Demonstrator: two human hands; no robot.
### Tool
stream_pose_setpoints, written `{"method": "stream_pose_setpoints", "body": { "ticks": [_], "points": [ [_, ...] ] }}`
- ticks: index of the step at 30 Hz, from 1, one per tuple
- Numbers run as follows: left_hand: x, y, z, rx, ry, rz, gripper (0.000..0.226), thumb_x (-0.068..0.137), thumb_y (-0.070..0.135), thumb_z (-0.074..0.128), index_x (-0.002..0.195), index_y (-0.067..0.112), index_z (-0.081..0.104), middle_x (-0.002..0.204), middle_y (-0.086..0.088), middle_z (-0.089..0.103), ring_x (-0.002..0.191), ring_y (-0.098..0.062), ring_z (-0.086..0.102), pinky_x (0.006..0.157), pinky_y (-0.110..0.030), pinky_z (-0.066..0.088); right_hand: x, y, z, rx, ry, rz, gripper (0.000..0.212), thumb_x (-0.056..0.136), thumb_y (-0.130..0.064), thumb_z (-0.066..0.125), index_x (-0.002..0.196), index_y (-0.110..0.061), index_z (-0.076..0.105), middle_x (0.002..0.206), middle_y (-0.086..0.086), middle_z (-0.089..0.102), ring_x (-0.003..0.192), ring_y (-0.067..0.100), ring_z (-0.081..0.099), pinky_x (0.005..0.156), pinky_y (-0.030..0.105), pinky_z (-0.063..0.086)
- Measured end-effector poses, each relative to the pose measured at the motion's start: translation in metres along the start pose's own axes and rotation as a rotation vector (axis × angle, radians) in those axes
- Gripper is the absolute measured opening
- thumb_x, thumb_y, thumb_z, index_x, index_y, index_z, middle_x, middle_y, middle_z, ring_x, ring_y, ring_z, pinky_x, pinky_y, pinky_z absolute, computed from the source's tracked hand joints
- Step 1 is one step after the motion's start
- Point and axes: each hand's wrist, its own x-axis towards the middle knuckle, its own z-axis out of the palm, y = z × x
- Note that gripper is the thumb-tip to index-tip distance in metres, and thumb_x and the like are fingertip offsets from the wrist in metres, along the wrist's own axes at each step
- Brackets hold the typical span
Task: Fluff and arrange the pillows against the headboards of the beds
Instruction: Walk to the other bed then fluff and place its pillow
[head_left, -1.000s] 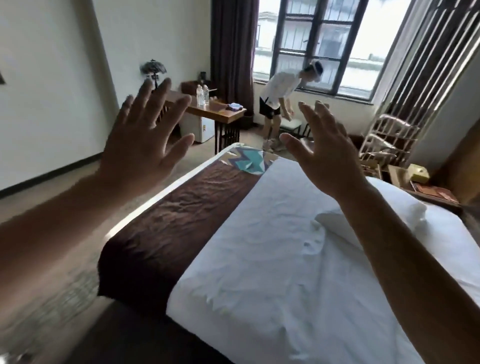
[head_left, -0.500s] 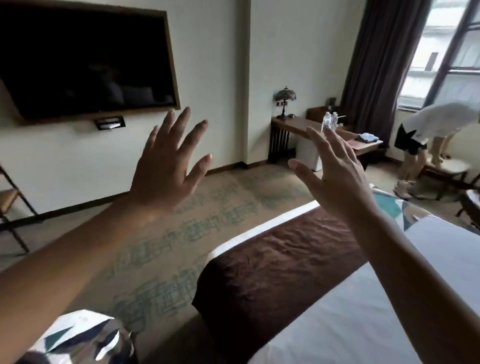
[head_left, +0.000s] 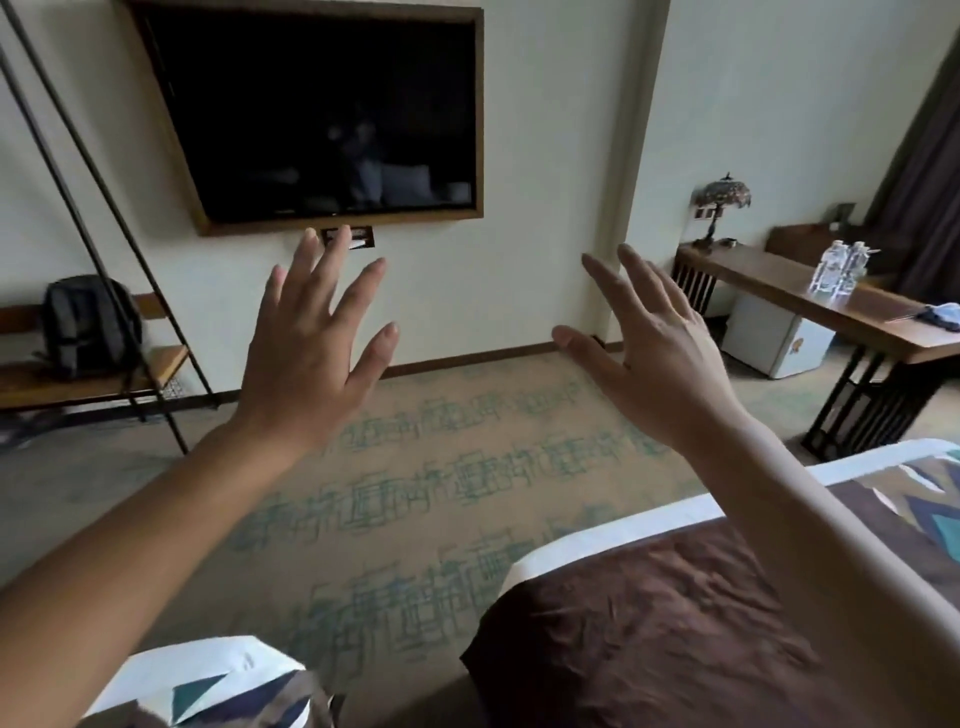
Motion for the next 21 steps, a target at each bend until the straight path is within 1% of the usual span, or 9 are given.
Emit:
{"method": "stream_pose_setpoints", "body": {
  "ticks": [5, 8, 12, 16, 21],
  "points": [
    [0.036, -0.087, 0.053, 0.020, -0.007, -0.054, 0.063, 0.107, 0.053, 0.030, 0.157, 0.017, 0.043, 0.174, -0.012, 0.018, 0.162, -0.035, 0.010, 0.126, -0.064, 0.016, 0.085, -0.019, 0.063, -0.017, 0.008, -0.029, 0.078, 0.094, -0.076, 0.035, 0.161, -0.041, 0.017, 0.172, -0.004, 0.010, 0.159, 0.021, 0.009, 0.125, 0.047, 0.018],
    [0.064, -0.143, 0.080, 0.013, 0.002, -0.045, 0.063, 0.108, 0.053, 0.029, 0.158, 0.017, 0.042, 0.174, -0.012, 0.017, 0.162, -0.034, 0.009, 0.127, -0.064, 0.016, 0.141, -0.039, 0.100, -0.022, 0.007, -0.032, 0.077, 0.095, -0.074, 0.034, 0.162, -0.041, 0.015, 0.173, -0.004, 0.007, 0.159, 0.020, 0.006, 0.125, 0.044, 0.015],
    [0.107, -0.206, 0.109, -0.017, 0.024, -0.034, 0.061, 0.108, 0.051, 0.031, 0.159, 0.018, 0.040, 0.174, -0.009, 0.016, 0.163, -0.029, 0.004, 0.129, -0.060, 0.012, 0.195, -0.053, 0.149, -0.035, -0.008, -0.043, 0.075, 0.097, -0.073, 0.033, 0.162, -0.041, 0.013, 0.173, -0.008, 0.004, 0.159, 0.018, 0.003, 0.125, 0.043, 0.013],
    [0.147, -0.242, 0.142, -0.083, 0.103, -0.014, 0.055, 0.109, 0.042, 0.039, 0.156, 0.014, 0.046, 0.174, -0.010, 0.018, 0.163, -0.029, 0.005, 0.129, -0.060, 0.014, 0.239, -0.045, 0.184, -0.051, -0.005, -0.013, 0.075, 0.097, -0.076, 0.028, 0.162, -0.042, 0.011, 0.172, -0.011, 0.003, 0.159, 0.016, 0.002, 0.125, 0.043, 0.013],
    [0.193, -0.265, 0.203, -0.116, 0.099, 0.035, 0.057, 0.109, 0.046, 0.035, 0.155, 0.016, 0.047, 0.174, -0.010, 0.017, 0.163, -0.031, 0.005, 0.128, -0.063, 0.012, 0.290, -0.023, 0.216, -0.067, 0.034, 0.033, 0.075, 0.097, -0.076, 0.028, 0.162, -0.042, 0.011, 0.173, -0.009, 0.003, 0.160, 0.017, 0.003, 0.125, 0.043, 0.014]
  ]
}}
